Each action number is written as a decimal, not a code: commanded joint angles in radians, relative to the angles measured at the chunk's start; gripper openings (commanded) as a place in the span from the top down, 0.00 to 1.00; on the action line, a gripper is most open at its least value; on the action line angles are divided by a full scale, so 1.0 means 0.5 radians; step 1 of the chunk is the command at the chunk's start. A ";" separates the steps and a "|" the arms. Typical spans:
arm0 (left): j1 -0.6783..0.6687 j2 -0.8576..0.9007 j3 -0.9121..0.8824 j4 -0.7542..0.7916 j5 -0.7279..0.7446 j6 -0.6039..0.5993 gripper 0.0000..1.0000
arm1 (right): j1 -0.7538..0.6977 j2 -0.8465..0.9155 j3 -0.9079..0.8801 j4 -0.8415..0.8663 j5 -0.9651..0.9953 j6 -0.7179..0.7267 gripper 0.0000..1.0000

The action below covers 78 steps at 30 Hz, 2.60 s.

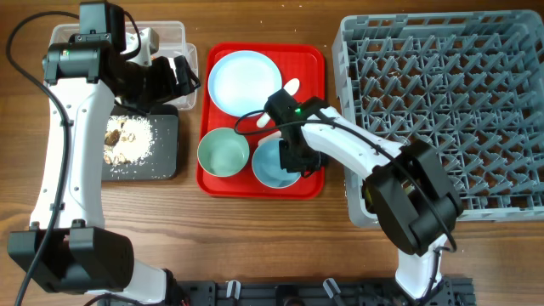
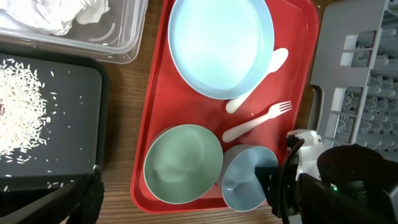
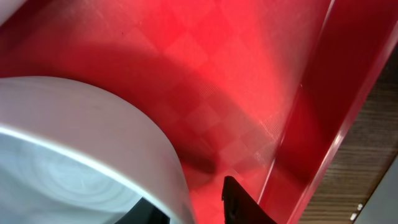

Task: Sort waste into correct bins and load items into the dishwasher rack
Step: 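Grasp the blue bowl on the red tray with the right gripper, then place the blue bowl upside down in the dish rack's back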

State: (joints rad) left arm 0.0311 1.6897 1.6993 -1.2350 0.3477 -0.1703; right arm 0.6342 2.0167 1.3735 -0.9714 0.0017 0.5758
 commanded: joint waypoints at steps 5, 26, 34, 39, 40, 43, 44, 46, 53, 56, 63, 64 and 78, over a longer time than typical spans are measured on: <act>-0.002 -0.002 0.016 -0.001 -0.018 0.003 0.00 | -0.041 -0.113 0.018 -0.027 0.036 -0.002 0.96; -0.002 -0.002 0.016 -0.001 -0.018 0.003 0.00 | -0.437 -0.501 0.351 1.100 2.690 -1.771 0.96; -0.002 -0.002 0.016 -0.001 -0.018 0.003 0.00 | -0.584 -0.053 0.351 1.865 2.719 -2.402 0.96; -0.002 -0.002 0.016 -0.001 -0.018 0.003 0.00 | -0.597 0.117 0.351 1.881 2.649 -2.409 0.96; -0.002 -0.002 0.016 -0.001 -0.018 0.003 0.00 | -0.597 0.146 0.351 1.874 2.649 -2.409 0.96; -0.002 -0.002 0.016 -0.001 -0.018 0.003 0.00 | -0.597 0.202 0.346 1.856 2.649 -2.400 0.96; -0.002 -0.002 0.016 -0.001 -0.018 0.003 0.00 | -0.597 0.217 0.346 1.851 2.648 -2.394 0.96; -0.002 -0.002 0.016 -0.001 -0.018 0.003 0.00 | -0.597 0.240 0.346 1.852 2.647 -2.385 0.96; -0.002 -0.002 0.016 -0.001 -0.018 0.003 0.00 | -0.598 0.255 0.346 1.852 2.605 -2.289 0.96; -0.002 -0.002 0.016 -0.001 -0.018 0.003 0.00 | -0.583 0.255 0.346 1.852 2.613 -2.288 0.94; -0.002 -0.002 0.016 -0.001 -0.018 0.003 0.00 | -0.359 0.254 0.346 1.852 2.702 -2.300 0.63; -0.002 -0.002 0.016 -0.001 -0.018 0.003 0.00 | -0.329 0.254 0.346 1.852 2.702 -2.302 0.59; -0.002 -0.002 0.016 -0.001 -0.018 0.003 0.00 | -0.125 -0.168 0.346 1.238 2.079 -1.924 0.28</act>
State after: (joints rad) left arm 0.0311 1.6897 1.6993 -1.2354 0.3378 -0.1703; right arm 0.5392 2.0697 1.5414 -0.2054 1.2541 -0.5743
